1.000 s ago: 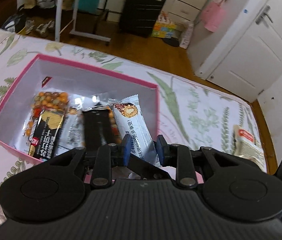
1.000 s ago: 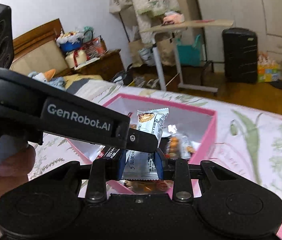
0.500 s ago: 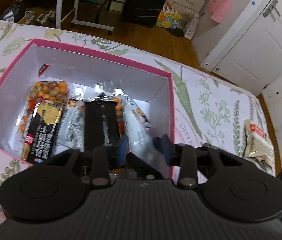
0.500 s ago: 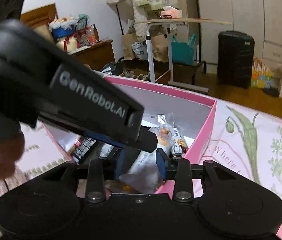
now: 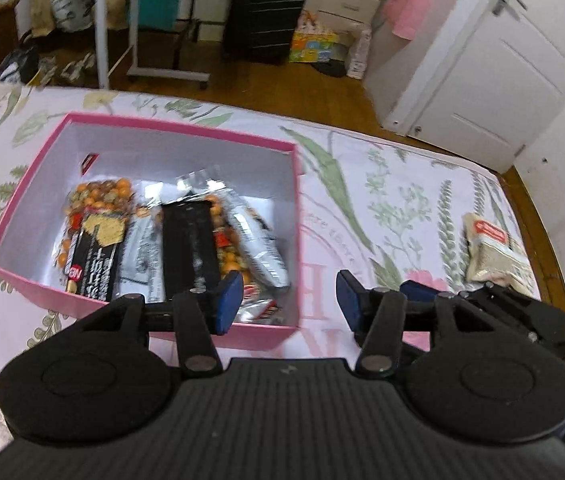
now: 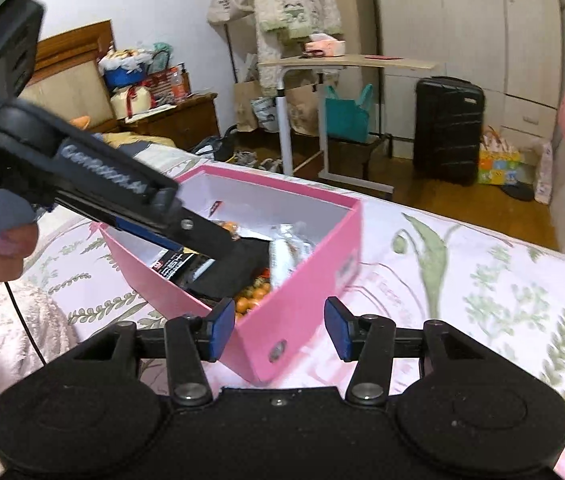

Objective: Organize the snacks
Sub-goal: 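Grasp the beige noodle bag with the left tool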

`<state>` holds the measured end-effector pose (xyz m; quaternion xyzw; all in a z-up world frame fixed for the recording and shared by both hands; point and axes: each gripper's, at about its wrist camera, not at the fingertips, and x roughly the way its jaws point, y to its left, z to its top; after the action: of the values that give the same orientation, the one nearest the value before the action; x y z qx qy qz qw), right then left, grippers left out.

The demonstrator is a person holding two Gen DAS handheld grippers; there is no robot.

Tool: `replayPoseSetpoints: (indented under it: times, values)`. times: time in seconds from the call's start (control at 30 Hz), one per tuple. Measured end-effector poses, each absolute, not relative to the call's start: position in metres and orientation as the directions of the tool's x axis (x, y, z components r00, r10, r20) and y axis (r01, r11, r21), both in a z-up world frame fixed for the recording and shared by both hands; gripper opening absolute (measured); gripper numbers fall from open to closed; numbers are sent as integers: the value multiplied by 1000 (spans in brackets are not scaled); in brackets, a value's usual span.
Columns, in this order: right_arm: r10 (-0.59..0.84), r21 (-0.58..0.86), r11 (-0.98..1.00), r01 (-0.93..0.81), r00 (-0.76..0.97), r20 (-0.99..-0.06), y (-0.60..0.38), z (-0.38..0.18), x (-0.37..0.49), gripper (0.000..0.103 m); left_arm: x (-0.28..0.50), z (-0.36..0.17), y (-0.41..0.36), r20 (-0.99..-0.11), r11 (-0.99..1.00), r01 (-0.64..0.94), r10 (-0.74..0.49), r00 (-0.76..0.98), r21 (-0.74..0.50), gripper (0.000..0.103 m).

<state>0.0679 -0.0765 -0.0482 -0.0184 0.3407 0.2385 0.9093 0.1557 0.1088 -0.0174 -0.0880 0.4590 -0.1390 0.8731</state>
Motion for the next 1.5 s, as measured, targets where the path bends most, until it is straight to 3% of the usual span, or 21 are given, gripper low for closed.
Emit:
replayPoseSetpoints:
  times: [0.3, 0.57, 0.73, 1.07, 1.23, 1.5]
  values:
    - [344, 139, 934, -329, 721, -602, -126, -21, 54, 63, 143, 15, 57, -747, 917, 302, -391, 538, -263, 55]
    - [195, 157, 980, -124, 756, -625, -210, -29, 35, 67, 145, 14, -3, -733, 859, 436, -476, 487, -268, 57]
    - [139, 200, 980, -7, 744, -653, -270, -45, 35, 67, 163, -9, -49, -747, 856, 453, -467, 474, -248, 57]
    - [36, 319, 908, 271, 708, -705, -378, -96, 58, 73, 214, -76, -149, -736, 828, 423, -537, 413, -367, 57]
    - [35, 379, 865, 330, 713, -700, -412, -125, 75, 79, 234, -110, -199, -727, 768, 478, -606, 323, -427, 57]
    - [53, 432, 806, 405, 676, -735, -442, -159, 102, 81, 250, -149, -254, -749, 751, 537, -594, 294, -384, 57]
